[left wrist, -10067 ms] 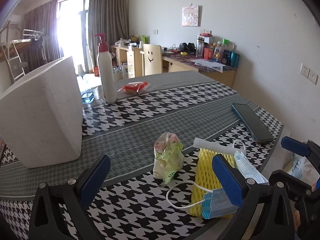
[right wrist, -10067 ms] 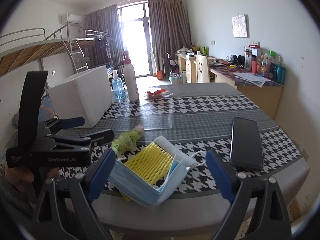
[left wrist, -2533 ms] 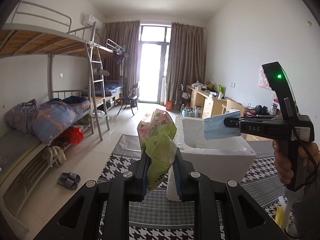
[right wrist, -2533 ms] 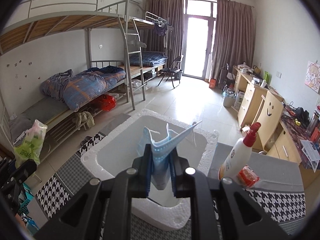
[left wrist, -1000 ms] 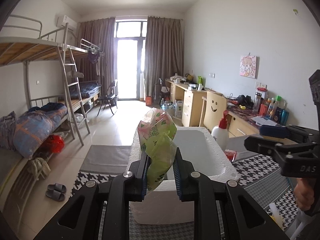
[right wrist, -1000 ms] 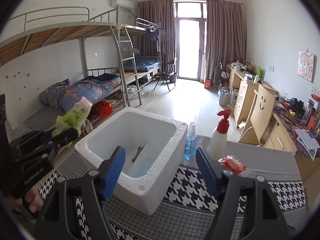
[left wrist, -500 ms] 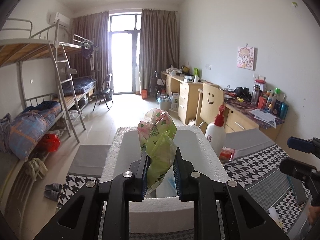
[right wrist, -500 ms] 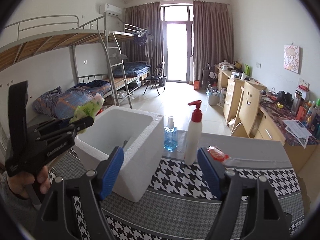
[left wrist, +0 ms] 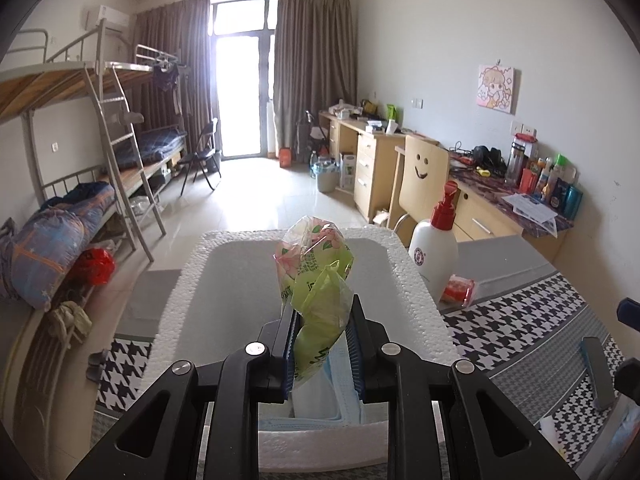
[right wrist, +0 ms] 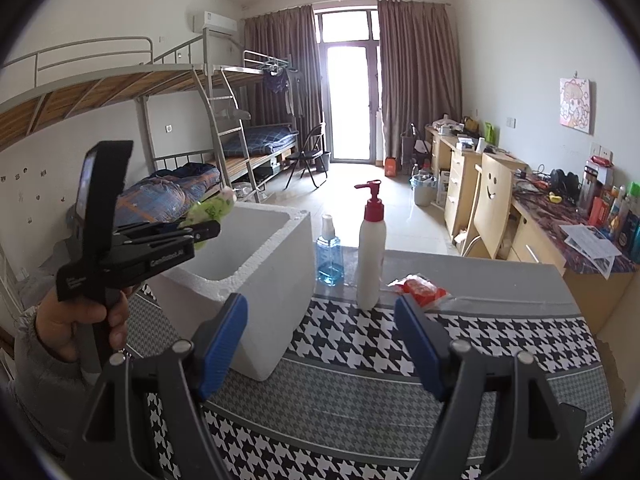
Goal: Organize soft objects
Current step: 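Lower the green bag into the foam box and open the left gripper, then withdraw both tools from the box back toward the yellow foam net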
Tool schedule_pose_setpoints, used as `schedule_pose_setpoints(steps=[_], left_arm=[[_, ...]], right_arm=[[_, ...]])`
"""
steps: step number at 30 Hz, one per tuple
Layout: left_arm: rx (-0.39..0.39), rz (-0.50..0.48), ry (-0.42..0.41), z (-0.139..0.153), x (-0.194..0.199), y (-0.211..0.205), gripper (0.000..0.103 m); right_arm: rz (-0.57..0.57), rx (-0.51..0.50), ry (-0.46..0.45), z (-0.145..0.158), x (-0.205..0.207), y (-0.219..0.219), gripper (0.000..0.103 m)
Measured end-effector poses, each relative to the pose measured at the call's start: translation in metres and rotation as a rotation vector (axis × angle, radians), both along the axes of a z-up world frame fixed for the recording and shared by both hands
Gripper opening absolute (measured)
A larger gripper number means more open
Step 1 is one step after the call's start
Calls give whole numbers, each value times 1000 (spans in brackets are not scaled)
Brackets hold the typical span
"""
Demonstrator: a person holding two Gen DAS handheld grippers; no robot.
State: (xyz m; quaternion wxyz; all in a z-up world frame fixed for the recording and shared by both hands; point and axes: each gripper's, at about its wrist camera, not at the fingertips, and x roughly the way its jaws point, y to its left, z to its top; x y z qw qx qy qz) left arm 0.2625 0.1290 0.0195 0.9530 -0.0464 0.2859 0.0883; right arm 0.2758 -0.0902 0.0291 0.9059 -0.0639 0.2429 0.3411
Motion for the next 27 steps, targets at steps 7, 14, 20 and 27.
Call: schedule_pose_setpoints(steps=[7, 14, 20, 27], left_arm=[[23, 37, 21, -2, 10, -1, 27], [37, 94, -25, 3, 1, 2, 93], [66, 101, -54, 8, -9, -7, 102], [58, 89, -72, 12, -22, -12, 102]], right_arm=[[-17, 5, -6, 0, -6, -10, 80], [-27, 7, -19, 3, -12, -16, 80], [-31, 8, -22, 3, -14, -17, 80], [-28, 14, -32, 7, -20, -18, 80]])
